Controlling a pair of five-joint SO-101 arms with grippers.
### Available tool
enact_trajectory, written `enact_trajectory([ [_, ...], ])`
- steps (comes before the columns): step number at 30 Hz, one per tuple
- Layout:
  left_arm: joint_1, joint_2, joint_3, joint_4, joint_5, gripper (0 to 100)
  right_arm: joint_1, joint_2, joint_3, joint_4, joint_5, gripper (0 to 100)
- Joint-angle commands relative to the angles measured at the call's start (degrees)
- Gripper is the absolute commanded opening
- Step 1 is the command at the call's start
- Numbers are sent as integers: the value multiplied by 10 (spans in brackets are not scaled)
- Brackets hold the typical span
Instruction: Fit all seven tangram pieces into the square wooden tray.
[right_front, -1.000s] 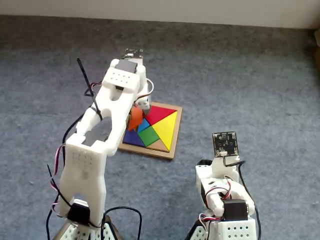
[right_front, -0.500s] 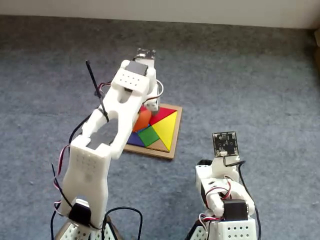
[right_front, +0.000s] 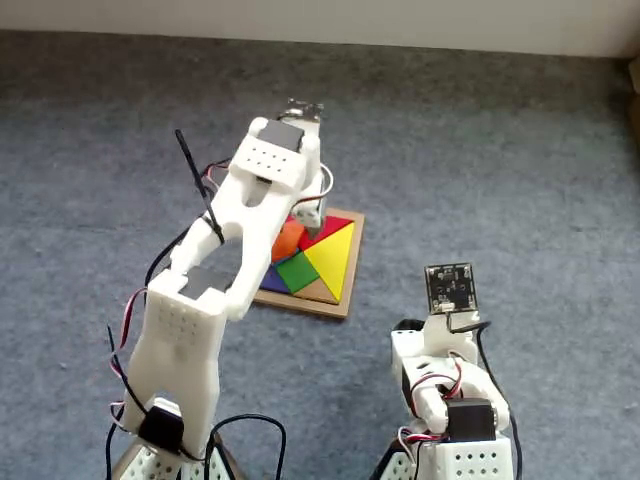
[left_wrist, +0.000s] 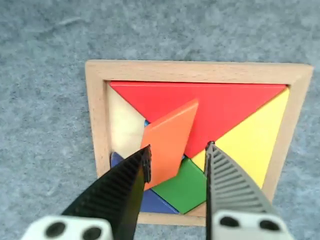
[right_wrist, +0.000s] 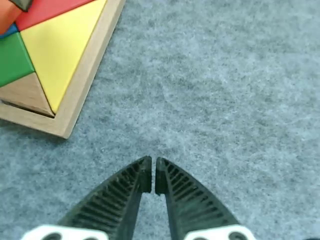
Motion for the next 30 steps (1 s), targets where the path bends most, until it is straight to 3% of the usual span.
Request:
enact_trajectory([
  [1, 23, -2, -24, 4, -6, 188, 5, -7, 61, 2, 0, 29],
  [12, -31, -1, 24, 0, -8, 189, 5, -7, 61, 2, 0, 29],
  [18, -35, -1, 83, -55, -8, 189, 5, -7, 61, 2, 0, 29],
  [30, -52, -2, 85, -59, -8, 190, 6, -7, 61, 2, 0, 29],
])
